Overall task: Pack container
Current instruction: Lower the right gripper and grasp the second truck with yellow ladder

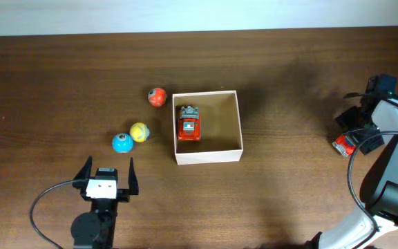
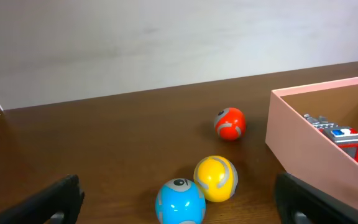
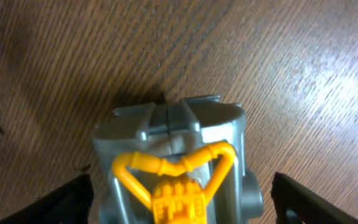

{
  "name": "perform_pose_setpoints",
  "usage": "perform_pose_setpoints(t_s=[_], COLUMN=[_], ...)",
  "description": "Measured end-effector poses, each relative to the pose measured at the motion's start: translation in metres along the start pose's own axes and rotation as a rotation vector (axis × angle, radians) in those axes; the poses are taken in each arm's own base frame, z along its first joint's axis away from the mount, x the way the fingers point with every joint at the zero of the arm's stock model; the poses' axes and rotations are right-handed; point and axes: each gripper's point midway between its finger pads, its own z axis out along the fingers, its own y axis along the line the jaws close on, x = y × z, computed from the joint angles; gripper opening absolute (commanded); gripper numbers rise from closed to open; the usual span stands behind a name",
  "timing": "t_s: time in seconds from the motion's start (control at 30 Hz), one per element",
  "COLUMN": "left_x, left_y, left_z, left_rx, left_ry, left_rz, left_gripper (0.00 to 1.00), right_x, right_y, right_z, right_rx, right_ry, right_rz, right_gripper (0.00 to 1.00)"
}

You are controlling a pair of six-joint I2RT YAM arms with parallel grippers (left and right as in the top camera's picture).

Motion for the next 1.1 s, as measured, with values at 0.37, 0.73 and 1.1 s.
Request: perform_pose_setpoints(t_s=[0.37, 0.73, 1.1], left_x=[0.0, 0.0, 0.0], left_y=[0.0, 0.0, 0.0], left_z=[0.0, 0.0, 0.0], left_rx=[0.0, 0.0, 0.0], left_ry=[0.0, 0.0, 0.0], left_rz=[0.0, 0.0, 0.0], left_gripper=[0.99, 0.99, 0.99], right_x=[0.0, -0.004, 0.005], right_y=[0.0, 0.001, 0.035], right_z=[0.0, -0.003, -0.013], right_rx=[0.0, -0.006, -0.194], right_ry=[0.0, -0.018, 0.056], right_rz=[-0.021, -0.034, -0.198], right_gripper=[0.51, 0.45, 0.46])
